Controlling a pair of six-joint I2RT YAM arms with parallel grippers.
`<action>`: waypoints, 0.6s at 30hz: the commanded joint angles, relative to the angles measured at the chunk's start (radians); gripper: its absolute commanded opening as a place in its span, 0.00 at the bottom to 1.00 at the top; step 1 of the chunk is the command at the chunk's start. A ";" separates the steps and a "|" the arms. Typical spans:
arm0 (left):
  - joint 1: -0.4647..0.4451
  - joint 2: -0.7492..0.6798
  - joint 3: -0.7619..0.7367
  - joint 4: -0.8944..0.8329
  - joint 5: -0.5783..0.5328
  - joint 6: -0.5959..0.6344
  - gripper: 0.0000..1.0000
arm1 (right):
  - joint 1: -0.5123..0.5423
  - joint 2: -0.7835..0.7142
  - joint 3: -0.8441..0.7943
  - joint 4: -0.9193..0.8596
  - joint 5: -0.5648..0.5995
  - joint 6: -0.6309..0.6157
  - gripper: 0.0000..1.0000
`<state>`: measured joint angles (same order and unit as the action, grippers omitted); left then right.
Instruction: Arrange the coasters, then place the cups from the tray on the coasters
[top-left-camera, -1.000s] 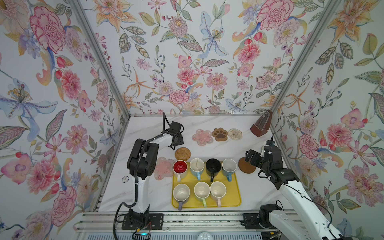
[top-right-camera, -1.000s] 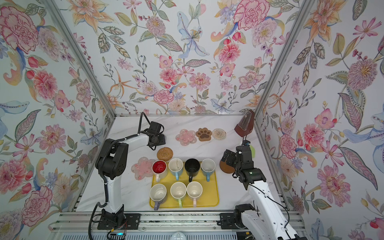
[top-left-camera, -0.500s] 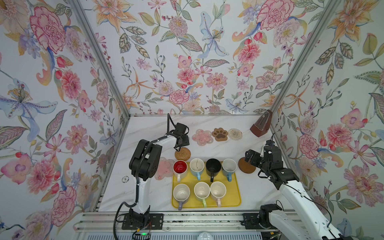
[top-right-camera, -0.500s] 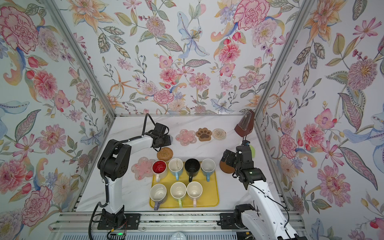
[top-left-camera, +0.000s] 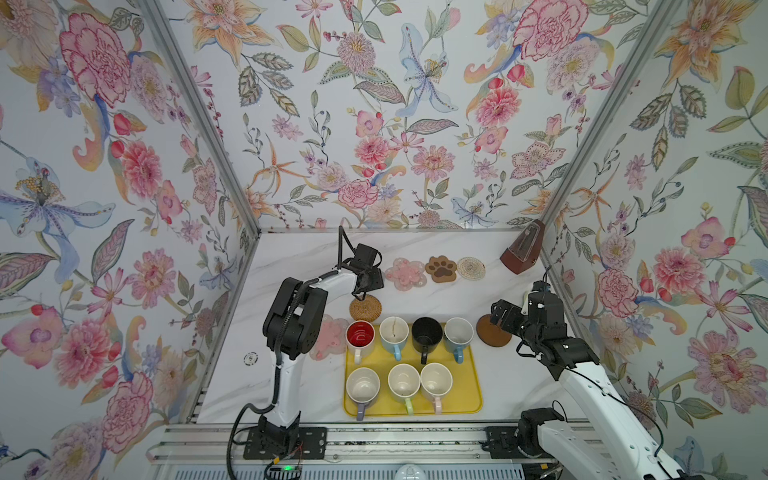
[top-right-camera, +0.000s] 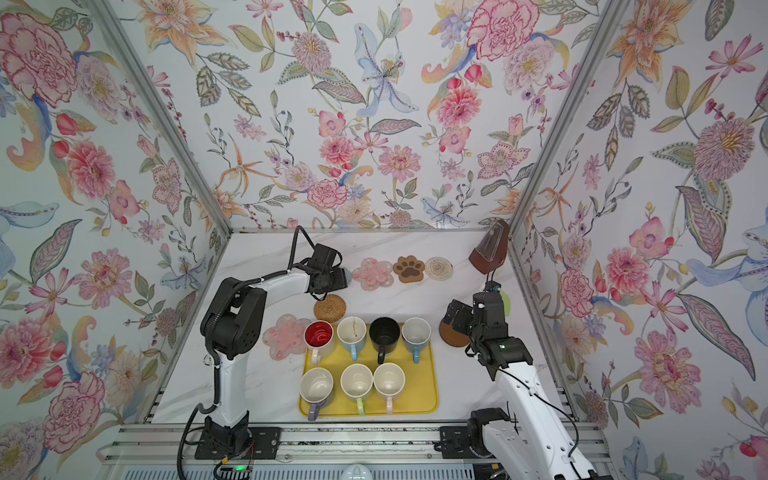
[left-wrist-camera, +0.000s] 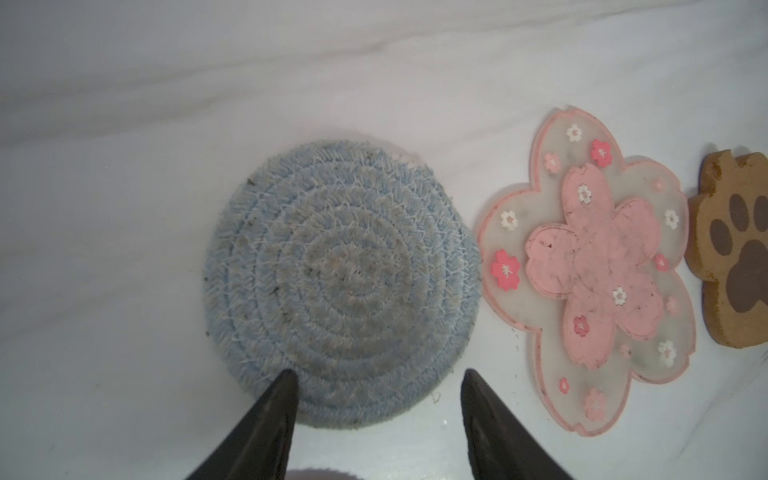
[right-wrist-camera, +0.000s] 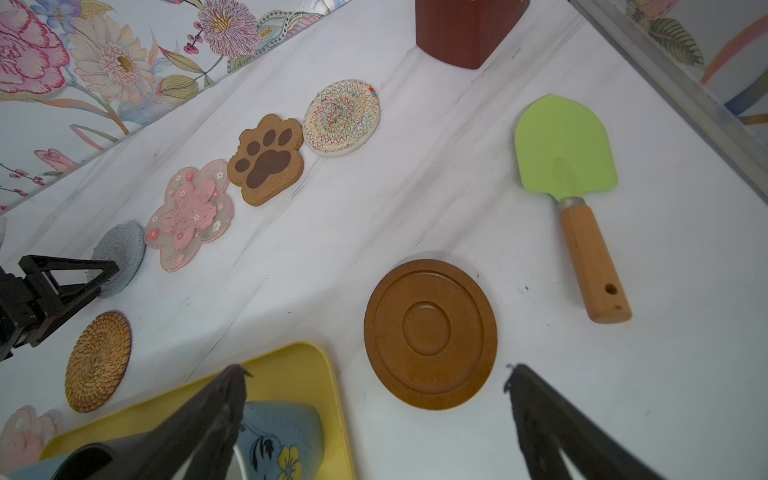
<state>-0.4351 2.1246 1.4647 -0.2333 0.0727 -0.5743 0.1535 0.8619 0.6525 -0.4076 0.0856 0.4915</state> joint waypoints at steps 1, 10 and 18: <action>-0.001 0.084 0.000 -0.112 0.036 -0.017 0.65 | -0.006 -0.012 -0.014 -0.017 -0.008 0.009 0.99; 0.009 0.061 -0.004 -0.106 0.036 -0.008 0.65 | -0.010 -0.005 -0.016 -0.019 -0.008 0.008 0.99; 0.011 0.083 0.012 -0.090 0.056 -0.010 0.65 | -0.013 -0.005 -0.019 -0.029 -0.009 0.010 0.99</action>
<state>-0.4309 2.1345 1.4830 -0.2417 0.0803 -0.5739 0.1478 0.8619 0.6506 -0.4080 0.0856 0.4915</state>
